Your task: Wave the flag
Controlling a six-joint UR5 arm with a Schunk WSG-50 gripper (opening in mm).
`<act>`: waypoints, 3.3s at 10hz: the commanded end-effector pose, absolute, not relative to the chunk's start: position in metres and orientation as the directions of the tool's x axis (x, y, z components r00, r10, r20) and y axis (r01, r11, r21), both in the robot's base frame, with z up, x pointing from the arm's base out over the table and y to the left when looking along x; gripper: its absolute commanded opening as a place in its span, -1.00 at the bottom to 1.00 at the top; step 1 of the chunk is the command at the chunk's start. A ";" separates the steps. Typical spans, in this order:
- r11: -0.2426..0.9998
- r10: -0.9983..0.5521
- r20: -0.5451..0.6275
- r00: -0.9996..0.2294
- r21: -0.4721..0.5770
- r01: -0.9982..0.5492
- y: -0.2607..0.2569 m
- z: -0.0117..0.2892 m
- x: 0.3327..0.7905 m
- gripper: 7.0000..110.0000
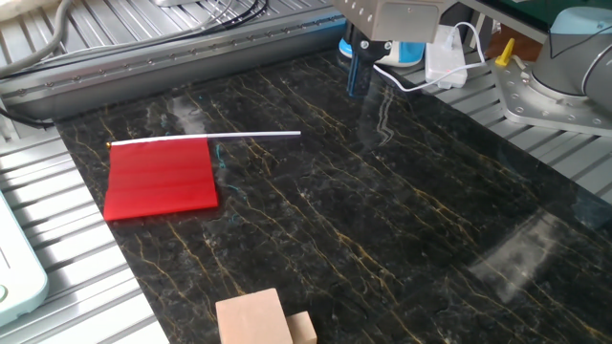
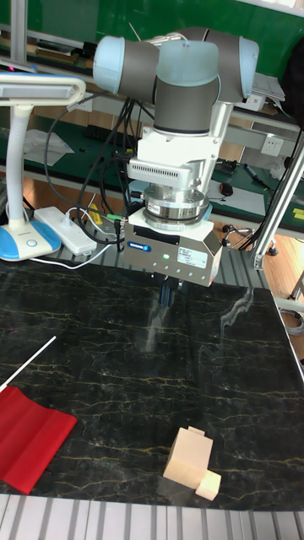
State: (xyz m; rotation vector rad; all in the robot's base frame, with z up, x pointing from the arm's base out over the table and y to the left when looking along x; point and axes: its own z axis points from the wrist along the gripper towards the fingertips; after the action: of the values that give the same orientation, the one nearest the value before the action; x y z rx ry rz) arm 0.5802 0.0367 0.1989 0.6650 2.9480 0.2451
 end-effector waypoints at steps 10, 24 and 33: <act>0.888 0.436 -0.066 -0.898 0.193 0.417 0.040 0.200 0.580 -1.00; 0.911 0.391 -0.035 -0.920 0.157 0.381 0.037 0.197 0.568 -1.00; 0.978 0.203 -0.010 -0.979 -0.050 0.203 -0.004 0.190 0.545 -1.00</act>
State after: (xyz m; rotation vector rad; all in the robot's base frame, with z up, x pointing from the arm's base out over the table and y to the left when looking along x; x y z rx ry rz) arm 0.5498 0.0081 0.1893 0.4051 3.0950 0.0004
